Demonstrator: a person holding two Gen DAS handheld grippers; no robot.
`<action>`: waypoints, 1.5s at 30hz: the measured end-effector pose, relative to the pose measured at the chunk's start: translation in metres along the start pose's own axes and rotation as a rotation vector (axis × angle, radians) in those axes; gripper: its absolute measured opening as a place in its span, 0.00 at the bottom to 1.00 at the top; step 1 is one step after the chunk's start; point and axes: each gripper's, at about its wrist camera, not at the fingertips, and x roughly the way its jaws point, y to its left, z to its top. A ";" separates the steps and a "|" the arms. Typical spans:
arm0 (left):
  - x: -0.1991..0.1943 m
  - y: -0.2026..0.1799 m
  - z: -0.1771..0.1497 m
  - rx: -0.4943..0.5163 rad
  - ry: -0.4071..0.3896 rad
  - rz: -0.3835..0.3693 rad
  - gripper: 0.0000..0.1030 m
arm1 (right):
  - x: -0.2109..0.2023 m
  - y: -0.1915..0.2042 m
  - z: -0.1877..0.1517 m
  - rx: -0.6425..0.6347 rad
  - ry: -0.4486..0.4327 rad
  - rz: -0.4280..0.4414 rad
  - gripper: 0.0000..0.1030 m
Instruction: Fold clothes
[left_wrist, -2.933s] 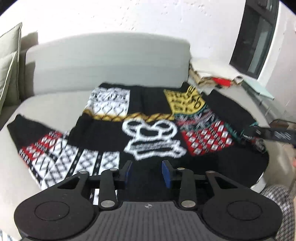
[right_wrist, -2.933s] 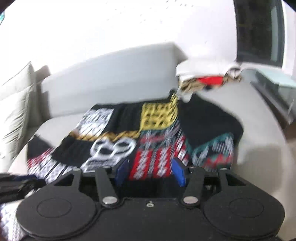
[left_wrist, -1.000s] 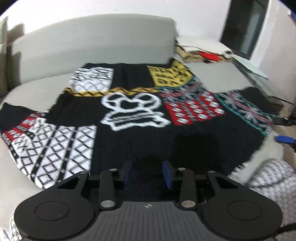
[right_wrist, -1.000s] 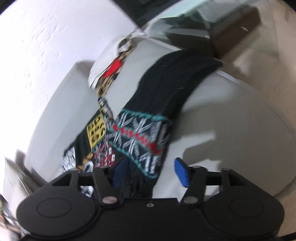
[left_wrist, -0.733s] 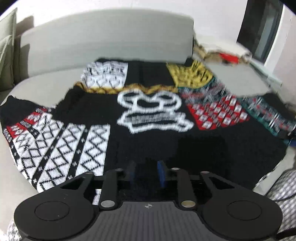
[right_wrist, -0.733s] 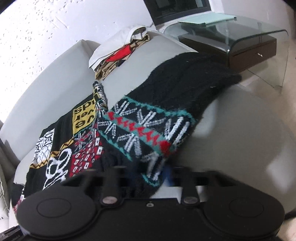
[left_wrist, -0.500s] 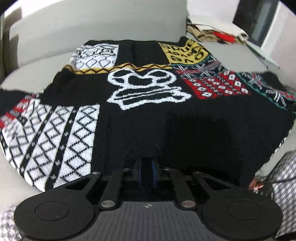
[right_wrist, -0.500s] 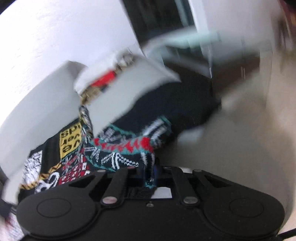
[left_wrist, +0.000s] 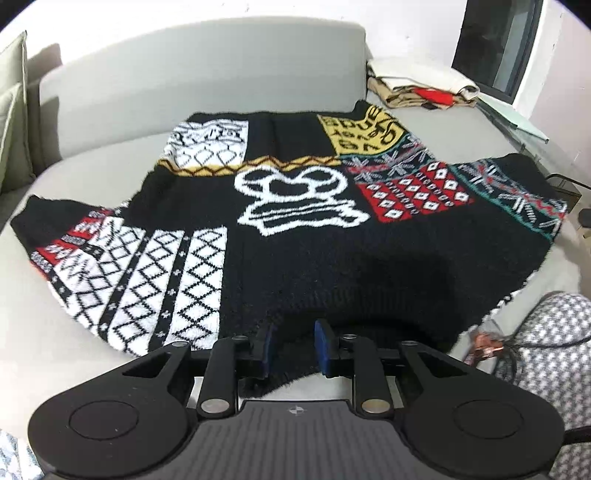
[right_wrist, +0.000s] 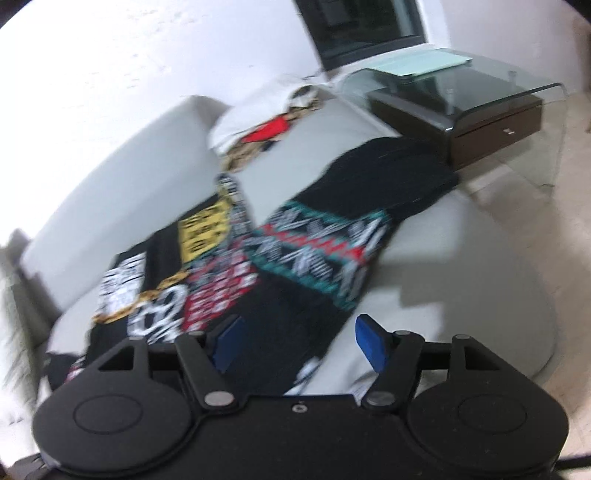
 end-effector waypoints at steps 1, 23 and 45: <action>-0.007 -0.003 0.000 0.006 0.000 0.011 0.30 | -0.006 0.005 -0.003 -0.011 0.001 0.014 0.64; 0.042 0.039 -0.001 -0.075 0.133 0.174 0.46 | 0.093 0.101 -0.069 -0.366 0.184 0.056 0.22; -0.043 -0.004 0.034 0.001 0.016 -0.051 0.38 | -0.014 0.048 -0.014 -0.027 0.079 0.206 0.59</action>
